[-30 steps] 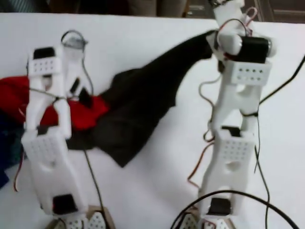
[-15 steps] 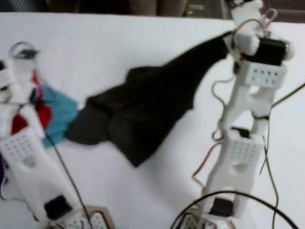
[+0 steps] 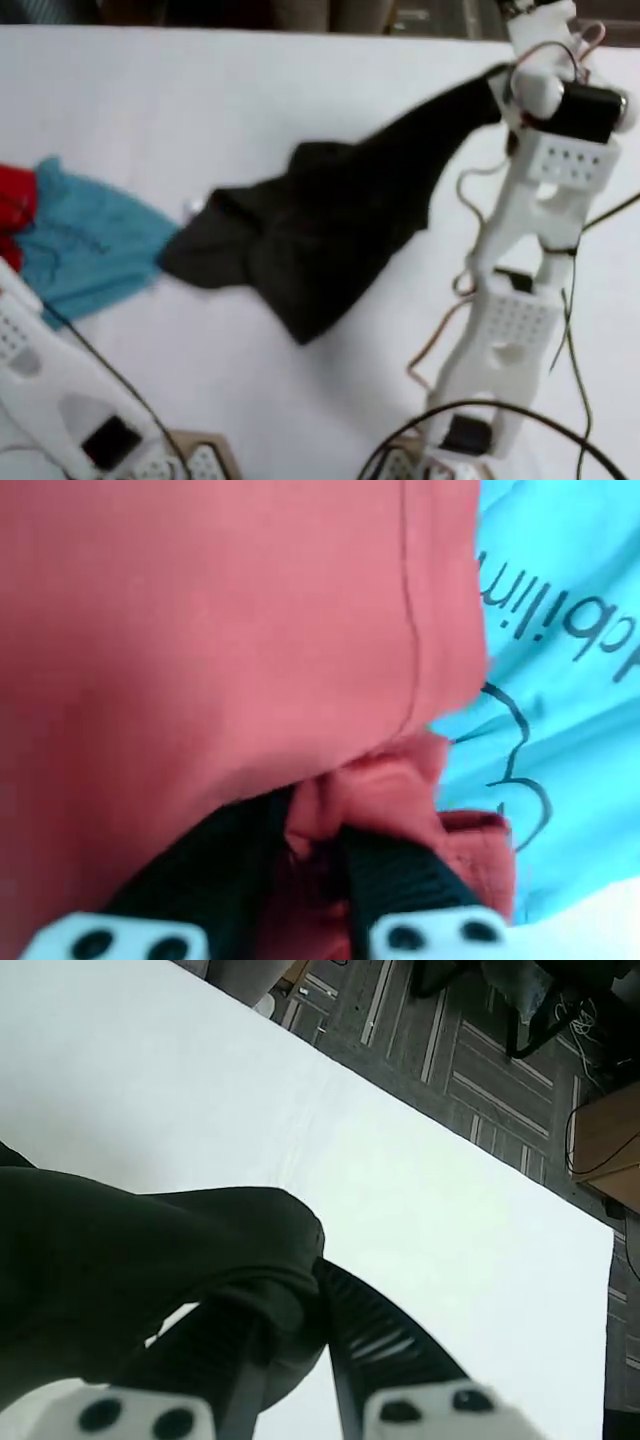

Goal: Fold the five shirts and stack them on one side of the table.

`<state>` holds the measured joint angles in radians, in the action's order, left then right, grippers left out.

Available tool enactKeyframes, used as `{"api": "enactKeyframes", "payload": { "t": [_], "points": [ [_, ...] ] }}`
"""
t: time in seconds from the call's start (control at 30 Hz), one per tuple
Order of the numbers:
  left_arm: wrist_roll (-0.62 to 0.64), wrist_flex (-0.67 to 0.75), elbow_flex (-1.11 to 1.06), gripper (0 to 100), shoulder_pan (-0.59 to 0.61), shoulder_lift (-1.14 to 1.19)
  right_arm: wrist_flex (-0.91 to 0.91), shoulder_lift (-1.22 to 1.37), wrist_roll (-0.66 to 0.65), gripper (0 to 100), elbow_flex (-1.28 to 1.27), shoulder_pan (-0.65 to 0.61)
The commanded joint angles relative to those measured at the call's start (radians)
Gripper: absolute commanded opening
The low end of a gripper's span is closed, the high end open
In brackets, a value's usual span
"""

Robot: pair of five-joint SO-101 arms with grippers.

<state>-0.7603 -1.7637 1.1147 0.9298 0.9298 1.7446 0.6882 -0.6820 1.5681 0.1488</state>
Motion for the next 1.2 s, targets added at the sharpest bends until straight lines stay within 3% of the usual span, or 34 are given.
{"api": "enactKeyframes", "payload": {
  "t": [0.0,0.07,0.27,0.43,0.8,0.9,1.0,1.17],
  "points": [
    [0.061,-0.023,0.054,23,-0.091,-0.023,-0.002,-0.079,0.003,2.5,0.044,-0.002],
    [0.086,-0.023,0.053,27,-0.16,-0.021,-0.001,-0.077,0.003,3.6,0.04,-0.005],
    [0.176,-0.025,-0.047,26,-0.344,-0.02,-0.002,-0.074,0.005,18.2,0.035,-0.007],
    [0.207,0.031,-0.283,26,-0.379,-0.009,-0.002,-0.074,0.005,20.1,0.037,-0.002],
    [0.16,0.176,-0.415,25,-0.29,0.107,-0.002,-0.081,0.005,20.1,0.043,-0.004],
    [0.083,0.222,-0.41,18,-0.218,0.176,-0.002,-0.082,0.005,20.1,0.044,-0.001],
    [0.044,0.232,-0.328,2,-0.12,0.23,-0.002,-0.082,0.005,20.1,0.044,-0.001],
    [-0.018,0.201,-0.061,2,0.035,0.276,-0.002,-0.082,0.005,20.1,0.044,-0.005]
  ]
}}
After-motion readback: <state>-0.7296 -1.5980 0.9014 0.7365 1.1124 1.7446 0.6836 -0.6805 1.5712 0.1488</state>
